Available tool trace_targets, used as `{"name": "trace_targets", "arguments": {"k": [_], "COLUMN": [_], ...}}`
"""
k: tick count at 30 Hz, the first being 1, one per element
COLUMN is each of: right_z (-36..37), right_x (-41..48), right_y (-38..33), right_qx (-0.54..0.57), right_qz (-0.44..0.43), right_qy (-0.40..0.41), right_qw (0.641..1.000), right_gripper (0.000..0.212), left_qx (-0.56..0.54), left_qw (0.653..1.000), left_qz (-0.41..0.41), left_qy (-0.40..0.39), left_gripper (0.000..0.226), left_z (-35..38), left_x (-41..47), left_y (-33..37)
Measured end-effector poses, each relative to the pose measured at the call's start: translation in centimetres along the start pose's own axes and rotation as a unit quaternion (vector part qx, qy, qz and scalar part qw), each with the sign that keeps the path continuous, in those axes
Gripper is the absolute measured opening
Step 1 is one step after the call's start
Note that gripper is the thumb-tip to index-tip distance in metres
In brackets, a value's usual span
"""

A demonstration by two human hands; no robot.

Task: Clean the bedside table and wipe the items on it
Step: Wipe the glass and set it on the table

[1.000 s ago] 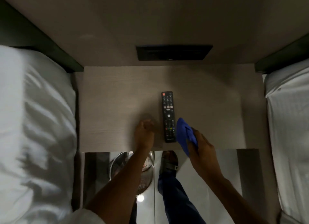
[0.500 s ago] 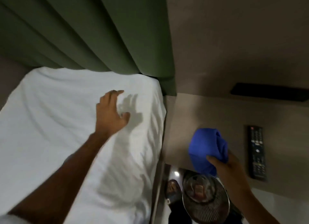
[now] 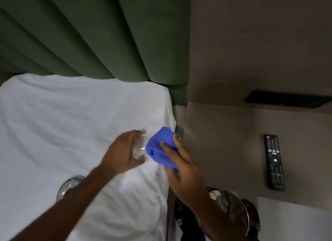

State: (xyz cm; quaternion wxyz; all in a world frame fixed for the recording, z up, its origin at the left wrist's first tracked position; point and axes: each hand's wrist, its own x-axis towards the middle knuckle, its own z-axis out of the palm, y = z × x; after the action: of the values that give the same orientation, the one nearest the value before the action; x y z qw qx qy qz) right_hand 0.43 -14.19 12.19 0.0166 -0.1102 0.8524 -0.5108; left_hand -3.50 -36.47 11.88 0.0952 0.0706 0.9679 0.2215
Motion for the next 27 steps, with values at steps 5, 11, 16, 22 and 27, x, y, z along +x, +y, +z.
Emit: {"name": "trace_targets", "arguments": {"k": [5, 11, 16, 22, 27], "right_z": [-1.7, -6.3, -7.9, -6.2, -6.6], "right_x": [-0.1, 2.5, 0.1, -3.8, -3.4], "right_y": [2.0, 3.8, 6.4, 4.7, 5.3], "right_qx": [-0.124, 0.281, 0.537, 0.361, -0.132], "right_qz": [0.013, 0.351, 0.477, 0.387, 0.126], "right_qy": [-0.029, -0.12, 0.003, 0.059, -0.014], "right_qw": [0.992, 0.885, 0.695, 0.846, 0.983], "right_gripper": [0.046, 0.009, 0.036, 0.028, 0.042], "left_qx": [-0.052, -0.031, -0.115, -0.009, -0.031], "left_qw": [0.998, 0.999, 0.987, 0.976, 0.966], "left_qz": [-0.041, 0.003, -0.104, -0.199, -0.179], "left_qy": [-0.007, -0.044, -0.035, -0.087, -0.182], "left_gripper": [0.057, 0.051, 0.058, 0.059, 0.05], "left_z": [4.2, 5.2, 6.2, 9.4, 12.3], "left_x": [-2.5, -3.1, -2.6, -0.3, -0.4], "left_y": [6.4, 8.5, 11.2, 13.9, 17.4]}}
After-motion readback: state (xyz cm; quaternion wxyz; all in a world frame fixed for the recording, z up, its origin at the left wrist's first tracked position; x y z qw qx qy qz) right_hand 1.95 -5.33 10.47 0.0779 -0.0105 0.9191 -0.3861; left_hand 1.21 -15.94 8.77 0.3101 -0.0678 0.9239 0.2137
